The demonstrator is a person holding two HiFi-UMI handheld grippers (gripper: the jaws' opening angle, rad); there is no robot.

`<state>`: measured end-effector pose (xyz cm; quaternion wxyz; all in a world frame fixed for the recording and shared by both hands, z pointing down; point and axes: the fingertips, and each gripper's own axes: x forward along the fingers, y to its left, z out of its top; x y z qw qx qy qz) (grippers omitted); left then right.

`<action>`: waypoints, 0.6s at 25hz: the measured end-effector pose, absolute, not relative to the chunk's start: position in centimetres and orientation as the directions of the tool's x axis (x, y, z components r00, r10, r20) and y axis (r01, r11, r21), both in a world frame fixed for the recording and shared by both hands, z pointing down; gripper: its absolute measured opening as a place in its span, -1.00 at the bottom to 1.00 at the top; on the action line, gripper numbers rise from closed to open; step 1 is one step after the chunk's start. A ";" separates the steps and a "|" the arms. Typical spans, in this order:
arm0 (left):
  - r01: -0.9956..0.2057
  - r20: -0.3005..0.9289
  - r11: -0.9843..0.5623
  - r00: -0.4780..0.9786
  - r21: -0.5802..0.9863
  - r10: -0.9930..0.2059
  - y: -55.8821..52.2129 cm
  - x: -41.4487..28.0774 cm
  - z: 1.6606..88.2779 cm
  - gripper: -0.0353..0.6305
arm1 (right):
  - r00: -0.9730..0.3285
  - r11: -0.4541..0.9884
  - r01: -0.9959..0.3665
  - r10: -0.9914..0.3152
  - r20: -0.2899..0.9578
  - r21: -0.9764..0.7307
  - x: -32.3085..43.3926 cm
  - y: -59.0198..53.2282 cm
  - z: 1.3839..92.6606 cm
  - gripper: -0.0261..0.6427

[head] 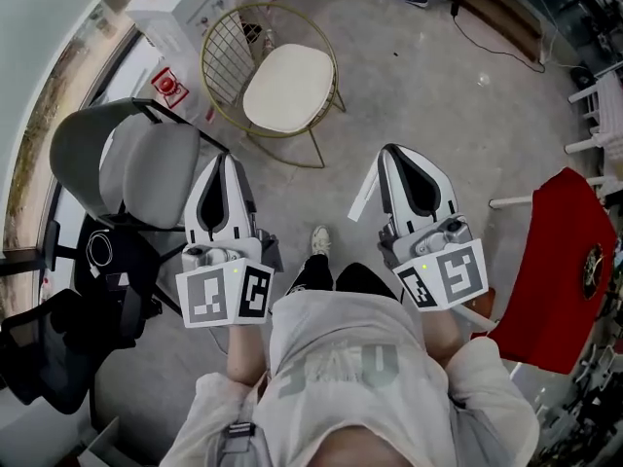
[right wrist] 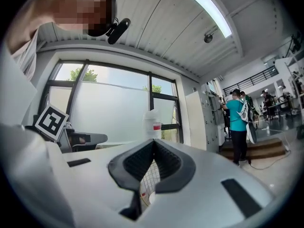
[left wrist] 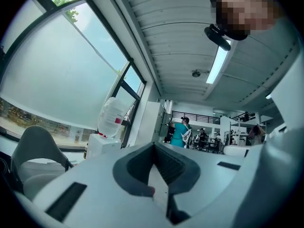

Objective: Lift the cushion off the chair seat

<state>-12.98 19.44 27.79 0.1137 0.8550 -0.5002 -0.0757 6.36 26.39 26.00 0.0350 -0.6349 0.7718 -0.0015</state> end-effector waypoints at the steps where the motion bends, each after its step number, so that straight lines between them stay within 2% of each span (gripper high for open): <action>1: -0.842 -0.020 -0.467 0.480 0.271 -0.877 18.1 -13.1 27.5 -0.85 | -0.192 0.194 -0.980 -0.980 -0.053 -0.052 6.6 25.1 25.9 -0.87; 10: -0.863 0.010 -0.399 0.423 0.309 -0.906 11.4 -13.1 27.9 -0.85 | -0.257 0.258 -0.965 -0.966 -0.040 -0.042 7.0 17.8 26.2 -0.87; 15: -0.897 0.042 -0.361 0.383 0.257 -0.923 7.4 -11.6 29.5 -0.85 | -0.333 0.335 -0.941 -0.942 -0.045 -0.044 7.4 12.5 27.0 -0.87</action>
